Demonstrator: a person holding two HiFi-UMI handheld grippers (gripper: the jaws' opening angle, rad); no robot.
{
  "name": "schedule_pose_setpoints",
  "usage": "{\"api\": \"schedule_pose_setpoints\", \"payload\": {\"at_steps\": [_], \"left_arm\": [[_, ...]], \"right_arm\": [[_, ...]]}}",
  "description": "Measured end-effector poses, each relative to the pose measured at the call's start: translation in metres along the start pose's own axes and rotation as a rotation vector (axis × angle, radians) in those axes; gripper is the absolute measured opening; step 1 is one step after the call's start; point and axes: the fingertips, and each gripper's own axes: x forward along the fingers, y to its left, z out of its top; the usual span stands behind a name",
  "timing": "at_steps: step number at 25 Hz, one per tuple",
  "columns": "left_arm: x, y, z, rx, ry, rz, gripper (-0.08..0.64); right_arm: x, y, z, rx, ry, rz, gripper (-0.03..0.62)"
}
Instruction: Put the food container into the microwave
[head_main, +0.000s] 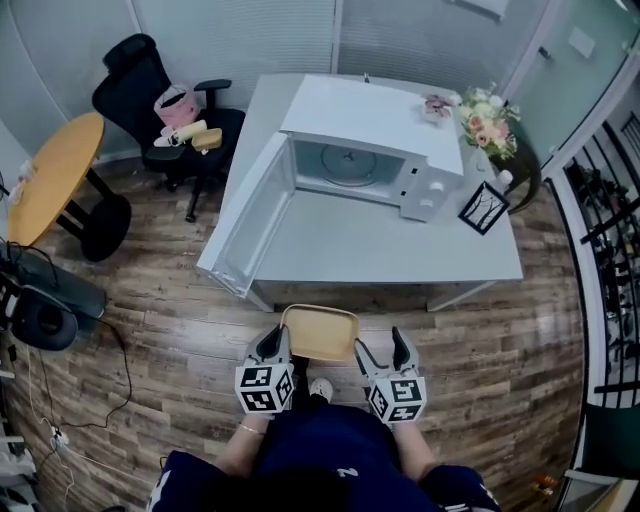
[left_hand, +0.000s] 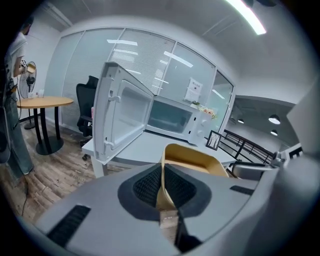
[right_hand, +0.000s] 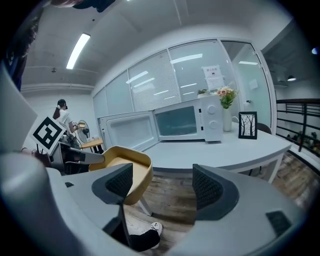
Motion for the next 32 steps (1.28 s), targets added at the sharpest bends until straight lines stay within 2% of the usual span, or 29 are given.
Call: {"api": "schedule_pose_setpoints", "payload": {"at_steps": [5,14,24,32], "left_arm": [[0.034,-0.002,0.020,0.026,0.003,-0.049,0.018],[0.112,0.003,0.076,0.089,0.004,-0.100,0.018],[0.181,0.006,0.133,0.069,0.026,-0.115,0.018],[0.207,0.006,0.151,0.096,0.032,-0.132,0.018]], "right_arm": [[0.018,-0.017,0.004,0.020,0.013,-0.053,0.368],[0.074,-0.050,0.044,0.041,-0.022,-0.163,0.368],[0.123,-0.071,0.080,0.078,-0.040,-0.274,0.367],[0.155,-0.075,0.094,0.104,-0.073,-0.322,0.365]]}}
